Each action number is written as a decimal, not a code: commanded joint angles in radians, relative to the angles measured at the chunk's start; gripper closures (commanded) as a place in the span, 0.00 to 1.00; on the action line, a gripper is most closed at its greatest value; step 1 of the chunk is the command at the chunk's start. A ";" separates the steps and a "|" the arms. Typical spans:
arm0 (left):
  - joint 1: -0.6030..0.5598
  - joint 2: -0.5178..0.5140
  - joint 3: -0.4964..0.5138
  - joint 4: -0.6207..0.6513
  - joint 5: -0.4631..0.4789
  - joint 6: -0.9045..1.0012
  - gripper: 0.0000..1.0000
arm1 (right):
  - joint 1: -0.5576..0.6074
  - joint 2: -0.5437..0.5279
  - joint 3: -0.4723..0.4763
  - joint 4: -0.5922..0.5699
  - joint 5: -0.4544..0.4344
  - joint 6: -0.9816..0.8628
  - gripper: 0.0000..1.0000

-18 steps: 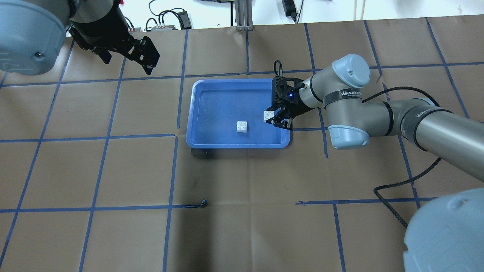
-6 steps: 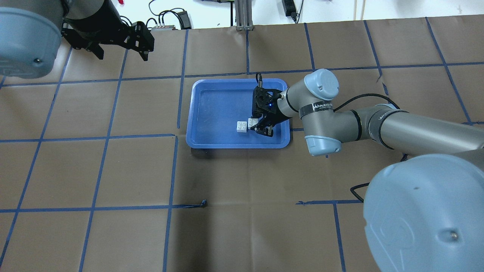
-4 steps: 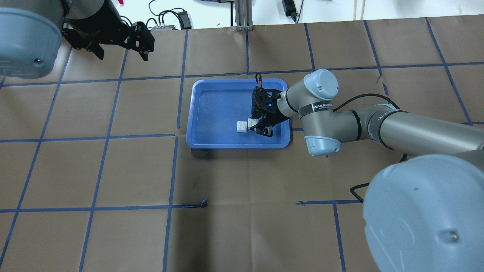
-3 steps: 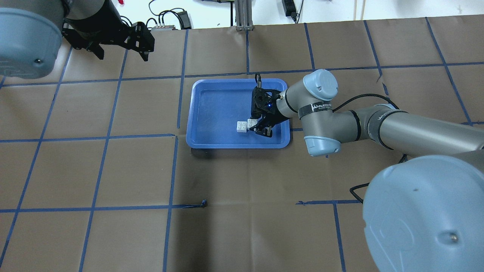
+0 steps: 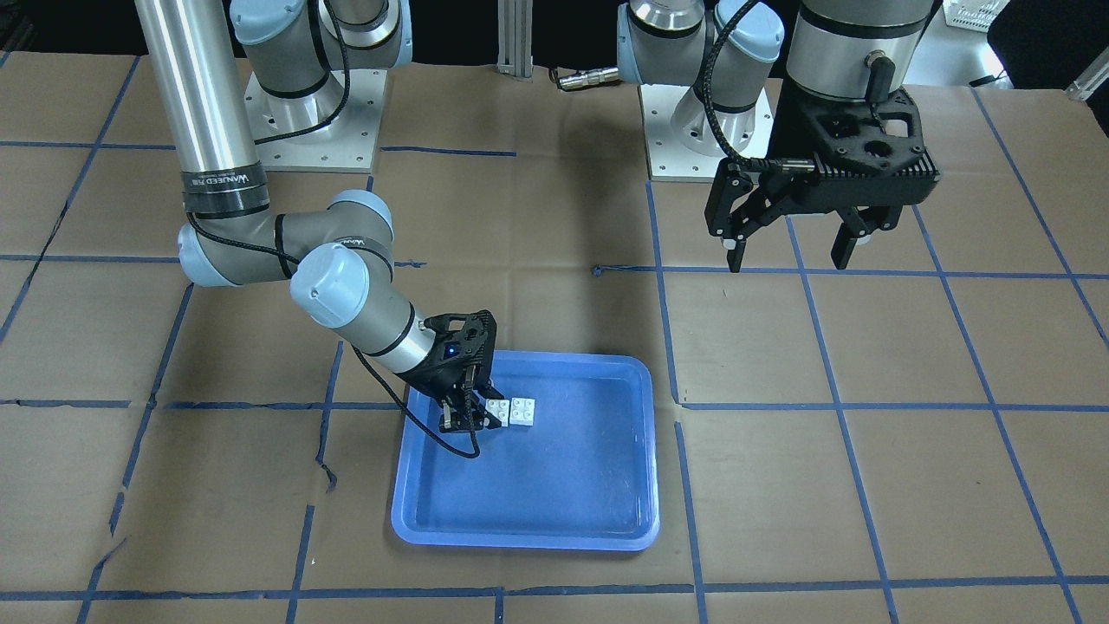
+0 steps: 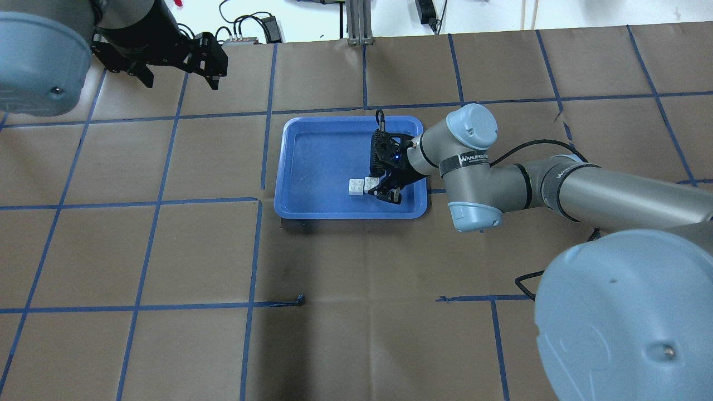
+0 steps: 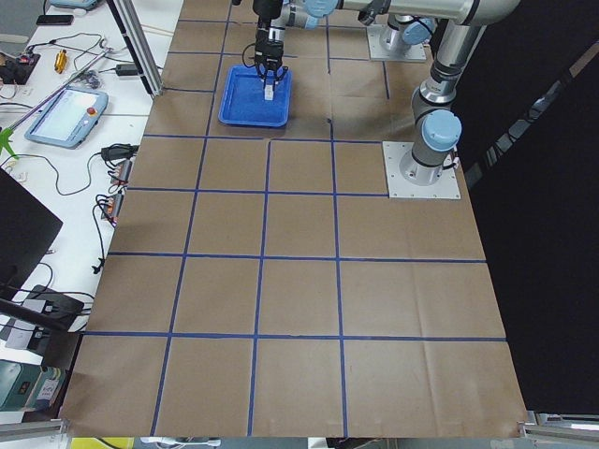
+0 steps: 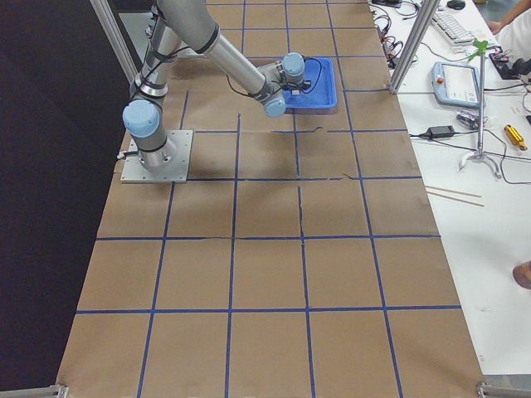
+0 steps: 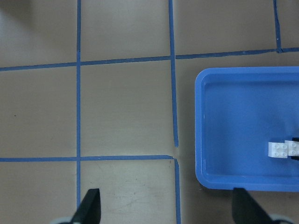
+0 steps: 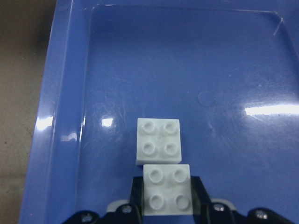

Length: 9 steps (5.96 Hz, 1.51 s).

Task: Assemble white blocks and place on blue tray

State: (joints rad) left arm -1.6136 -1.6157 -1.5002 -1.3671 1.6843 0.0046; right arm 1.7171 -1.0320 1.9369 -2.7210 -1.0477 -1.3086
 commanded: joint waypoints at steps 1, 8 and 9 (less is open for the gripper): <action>0.000 0.000 0.000 -0.001 0.000 0.000 0.01 | 0.001 0.000 0.002 0.001 0.000 0.000 0.71; -0.002 0.000 -0.002 -0.001 0.000 0.000 0.01 | 0.001 0.001 0.016 -0.034 0.003 0.038 0.71; -0.002 0.000 0.000 -0.001 0.000 0.000 0.01 | 0.001 0.001 0.016 -0.034 0.003 0.038 0.71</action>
